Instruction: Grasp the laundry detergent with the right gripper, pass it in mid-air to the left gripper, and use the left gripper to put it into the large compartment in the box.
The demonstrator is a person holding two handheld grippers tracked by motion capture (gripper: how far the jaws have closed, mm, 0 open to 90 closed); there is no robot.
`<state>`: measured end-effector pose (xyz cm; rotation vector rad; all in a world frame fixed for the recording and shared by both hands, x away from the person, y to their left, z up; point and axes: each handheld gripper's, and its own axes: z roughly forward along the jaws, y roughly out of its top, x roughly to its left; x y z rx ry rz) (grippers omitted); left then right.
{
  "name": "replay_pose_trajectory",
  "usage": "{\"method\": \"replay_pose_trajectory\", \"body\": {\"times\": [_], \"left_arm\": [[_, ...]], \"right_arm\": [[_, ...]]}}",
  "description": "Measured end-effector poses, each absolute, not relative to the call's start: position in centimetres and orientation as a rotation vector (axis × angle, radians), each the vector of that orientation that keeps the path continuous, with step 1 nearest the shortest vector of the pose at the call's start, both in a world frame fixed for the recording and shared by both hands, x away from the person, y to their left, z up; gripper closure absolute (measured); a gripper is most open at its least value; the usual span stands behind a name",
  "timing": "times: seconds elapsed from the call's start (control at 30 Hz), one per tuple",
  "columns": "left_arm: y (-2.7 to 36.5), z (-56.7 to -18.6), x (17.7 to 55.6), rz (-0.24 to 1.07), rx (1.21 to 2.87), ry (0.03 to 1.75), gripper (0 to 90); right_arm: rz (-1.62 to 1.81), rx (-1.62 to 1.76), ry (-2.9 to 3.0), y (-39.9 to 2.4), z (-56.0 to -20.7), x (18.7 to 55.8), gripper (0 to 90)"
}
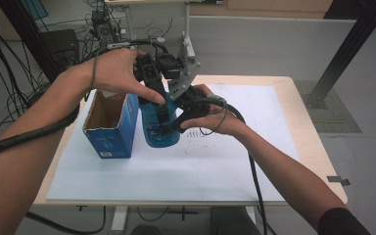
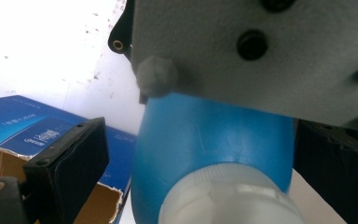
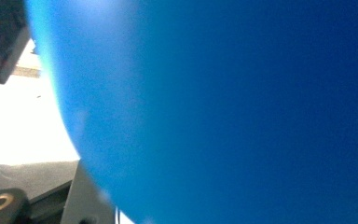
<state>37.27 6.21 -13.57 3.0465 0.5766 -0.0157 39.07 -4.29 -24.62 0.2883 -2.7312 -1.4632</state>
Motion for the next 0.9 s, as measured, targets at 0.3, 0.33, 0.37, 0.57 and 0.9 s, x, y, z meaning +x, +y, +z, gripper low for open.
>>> {"method": "replay_pose_trajectory", "body": {"times": [0.3, 0.33, 0.37, 0.57, 0.9], "left_arm": [[6.04, -13.8, 37.37, -0.017, 3.058, 0.576, 4.9], [5.99, -13.81, 37.35, -0.013, 3.052, 0.581, 4.9], [5.97, -13.76, 37.37, -0.015, 3.054, 0.576, 4.9], [5.8, -13.7, 37.34, -0.011, 3.056, 0.575, 4.9], [5.86, -13.78, 37.22, -0.013, 3.055, 0.578, 5.0]], "right_arm": [[-1.468, 0.281, -2.735, -4.59, -24.58, 39.23, 44.1], [-1.465, 0.274, -2.73, -4.68, -24.55, 39.21, 44.1], [-1.467, 0.272, -2.729, -4.71, -24.55, 39.21, 44.1], [-1.478, 0.28, -2.731, -4.76, -24.61, 39.28, 44.1], [-1.471, 0.279, -2.732, -4.82, -24.56, 39.19, 44.0]]}}
